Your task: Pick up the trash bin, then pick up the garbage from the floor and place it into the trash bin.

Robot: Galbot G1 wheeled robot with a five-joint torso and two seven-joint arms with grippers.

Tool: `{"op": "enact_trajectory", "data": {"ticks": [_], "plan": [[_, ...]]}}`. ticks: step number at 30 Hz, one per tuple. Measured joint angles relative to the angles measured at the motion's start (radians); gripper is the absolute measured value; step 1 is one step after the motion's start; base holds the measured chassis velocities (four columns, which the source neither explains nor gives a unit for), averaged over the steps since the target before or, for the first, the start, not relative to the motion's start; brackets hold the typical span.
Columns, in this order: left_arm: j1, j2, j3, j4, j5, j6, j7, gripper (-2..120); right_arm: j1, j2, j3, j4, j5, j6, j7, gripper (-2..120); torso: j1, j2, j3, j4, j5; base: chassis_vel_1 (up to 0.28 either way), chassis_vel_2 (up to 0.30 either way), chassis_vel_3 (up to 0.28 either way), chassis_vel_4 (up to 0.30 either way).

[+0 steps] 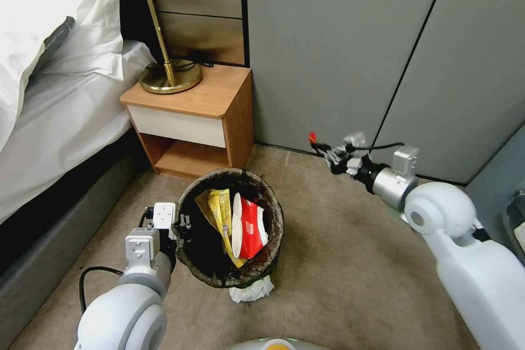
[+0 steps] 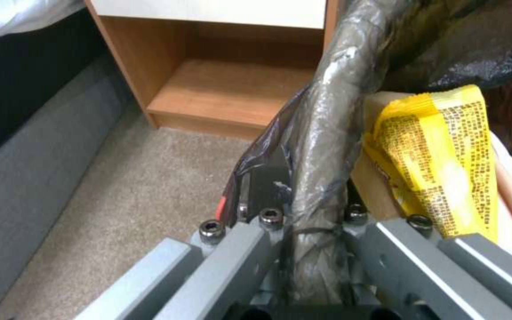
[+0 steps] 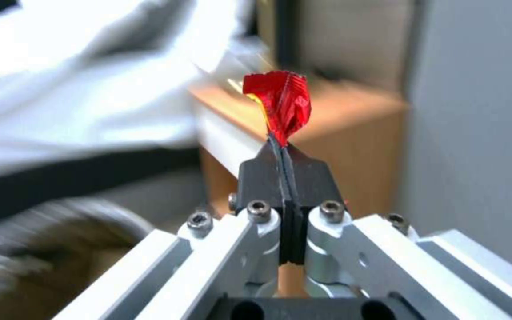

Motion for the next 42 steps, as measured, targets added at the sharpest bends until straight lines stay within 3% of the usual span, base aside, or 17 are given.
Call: {"op": "enact_trajectory", "data": {"ticks": [3,6,9,15,22,38,42], "plan": [[0.000,0.002,0.000,-0.001,0.000,0.000,0.002,0,0.012,-0.011,-0.015,0.045,0.037,0.029,-0.041,0,0.000,0.000,0.000,0.0000,-0.0001,0.000,0.000,0.000,0.000],[-0.001,0.002,0.002,-0.001,0.000,0.001,0.004,0,0.026,-0.044,-0.048,0.068,0.048,0.099,-0.186,0,0.000,0.000,0.000,0.0000,0.0000,0.000,0.000,0.000,0.000],[-0.002,-0.001,0.006,-0.001,0.001,0.001,0.005,0,0.034,-0.067,-0.079,0.071,0.031,0.128,-0.266,0,0.000,0.000,0.000,-0.0002,-0.0001,0.000,0.000,0.000,0.000],[-0.004,-0.003,0.008,0.002,0.005,0.001,0.006,0,0.040,-0.069,-0.136,0.070,-0.008,0.143,-0.329,0,0.000,0.000,0.000,-0.0002,-0.0001,0.000,0.000,0.000,0.000],[-0.001,-0.004,0.004,0.005,0.006,0.001,0.007,0,0.076,-0.042,-0.292,0.008,-0.061,0.187,-0.435,0,0.000,0.000,0.000,-0.0001,-0.0001,0.000,0.000,0.000,0.000],[-0.002,-0.010,0.001,0.010,0.007,0.001,0.007,0,0.113,-0.028,-0.358,-0.058,-0.113,0.202,-0.436,0,0.000,0.000,0.000,-0.0001,-0.0001,0.000,0.000,0.000,0.000],[-0.002,-0.008,-0.001,0.011,0.007,0.001,0.007,0,0.111,-0.023,-0.356,-0.068,-0.131,0.206,-0.429,11,0.000,0.000,0.000,-0.0001,0.0000,0.000,0.000,0.000,0.000]]}}
